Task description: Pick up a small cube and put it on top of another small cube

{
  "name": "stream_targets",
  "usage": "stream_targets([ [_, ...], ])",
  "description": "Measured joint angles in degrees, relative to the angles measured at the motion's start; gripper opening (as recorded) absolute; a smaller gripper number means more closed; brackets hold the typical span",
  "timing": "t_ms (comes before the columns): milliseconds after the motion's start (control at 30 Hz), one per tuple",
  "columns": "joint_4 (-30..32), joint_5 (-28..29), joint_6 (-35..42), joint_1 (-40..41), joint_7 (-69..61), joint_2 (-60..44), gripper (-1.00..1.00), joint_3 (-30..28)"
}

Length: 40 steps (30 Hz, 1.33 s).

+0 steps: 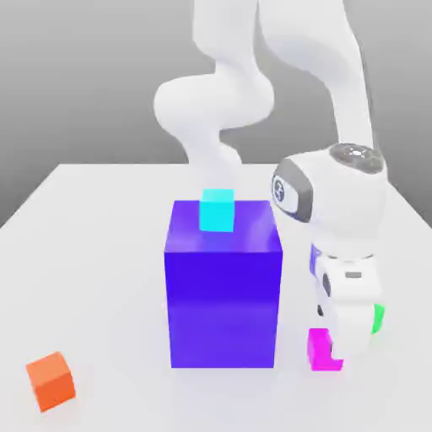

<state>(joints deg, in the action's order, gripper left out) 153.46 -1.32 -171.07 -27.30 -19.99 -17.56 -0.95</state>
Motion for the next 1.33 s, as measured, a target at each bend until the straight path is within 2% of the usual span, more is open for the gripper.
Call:
stream_targets([
  [33,-0.2,0.6,-0.4,-0.2,-0.1,-1.4,-1.00,0.3],
  [267,-0.2,0.4,-0.1,-0.2,0.1,-1.1,-1.00,0.3],
  [467,1.9,0.9,8.0,-0.2,0.7,9.8,-1.00,-0.3],
  [700,5.2,0.3,16.7,-10.4,4.3,21.8,-1.00,5.2],
  [900,5.1,2.5,7.6,-11.0,6.4,12.6,-1.00,4.9],
  [933,5.0,2.9,6.3,-11.1,6.7,11.1,1.00,4.7],
  [1167,5.0,2.9,6.2,-11.1,6.8,11.1,1.00,4.6],
  [1333,5.5,0.8,14.6,-11.5,5.3,20.0,1.00,4.9],
])
